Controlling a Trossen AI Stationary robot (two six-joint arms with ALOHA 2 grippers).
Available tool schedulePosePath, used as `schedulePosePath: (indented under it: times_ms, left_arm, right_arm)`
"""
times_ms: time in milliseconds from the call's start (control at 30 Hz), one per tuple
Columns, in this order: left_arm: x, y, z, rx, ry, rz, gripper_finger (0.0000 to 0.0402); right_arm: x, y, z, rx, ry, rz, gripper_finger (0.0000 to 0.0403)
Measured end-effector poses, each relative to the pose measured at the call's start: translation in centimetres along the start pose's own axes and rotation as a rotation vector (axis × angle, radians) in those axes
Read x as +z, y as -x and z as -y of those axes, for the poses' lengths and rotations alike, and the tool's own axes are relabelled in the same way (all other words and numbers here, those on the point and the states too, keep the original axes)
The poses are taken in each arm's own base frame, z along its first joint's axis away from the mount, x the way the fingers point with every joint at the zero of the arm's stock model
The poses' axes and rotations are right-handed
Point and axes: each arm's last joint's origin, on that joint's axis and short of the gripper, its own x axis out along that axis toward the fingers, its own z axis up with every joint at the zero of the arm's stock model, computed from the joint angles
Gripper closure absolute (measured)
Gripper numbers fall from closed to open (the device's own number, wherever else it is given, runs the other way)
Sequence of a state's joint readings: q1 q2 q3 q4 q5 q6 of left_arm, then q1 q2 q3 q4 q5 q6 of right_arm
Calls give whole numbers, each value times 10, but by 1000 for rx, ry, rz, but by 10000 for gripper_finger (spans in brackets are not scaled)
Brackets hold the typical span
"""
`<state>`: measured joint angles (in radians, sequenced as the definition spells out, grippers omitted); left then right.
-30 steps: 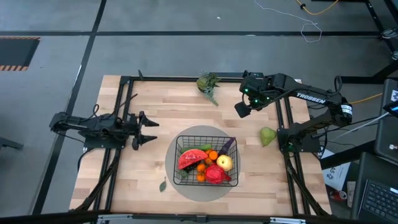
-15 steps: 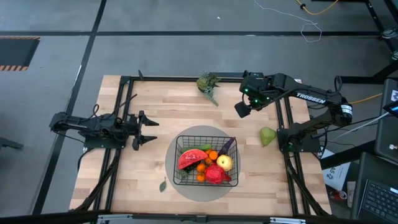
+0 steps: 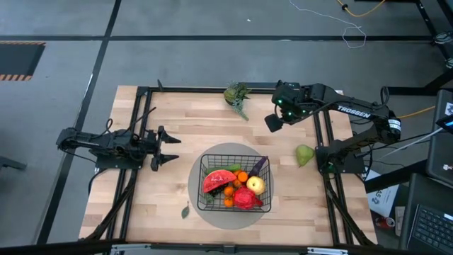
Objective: Build produce basket
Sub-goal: Put the green pear into the black wire basket
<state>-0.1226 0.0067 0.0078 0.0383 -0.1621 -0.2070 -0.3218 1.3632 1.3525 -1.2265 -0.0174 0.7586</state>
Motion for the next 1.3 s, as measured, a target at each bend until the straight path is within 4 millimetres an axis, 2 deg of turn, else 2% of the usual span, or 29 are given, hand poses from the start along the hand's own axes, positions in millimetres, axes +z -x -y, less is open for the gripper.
schedulePosePath:
  times_ms: [200, 567, 800, 967, 1133, 1300]
  left_arm:
    - [0, 0, 0, 0, 0, 0, 86]
    - [0, 0, 0, 0, 0, 0, 86]
    - [0, 0, 0, 0, 0, 0, 86]
    - [0, 0, 0, 0, 0, 0, 86]
    - [0, 0, 0, 0, 0, 0, 86]
    - [0, 0, 0, 0, 0, -1, 86]
  right_arm:
    - [-11, 0, 0, -52, -13, -67, 94]
    - [-50, 3, -15, -134, 63, -183, 94]
    - [-79, 8, -20, -271, 81, -187, 94]
    - [-95, 9, -27, -279, 90, -176, 94]
    - [-114, -5, -25, -349, 84, -183, 94]
    - [-134, -38, -6, -510, 93, -222, 94]
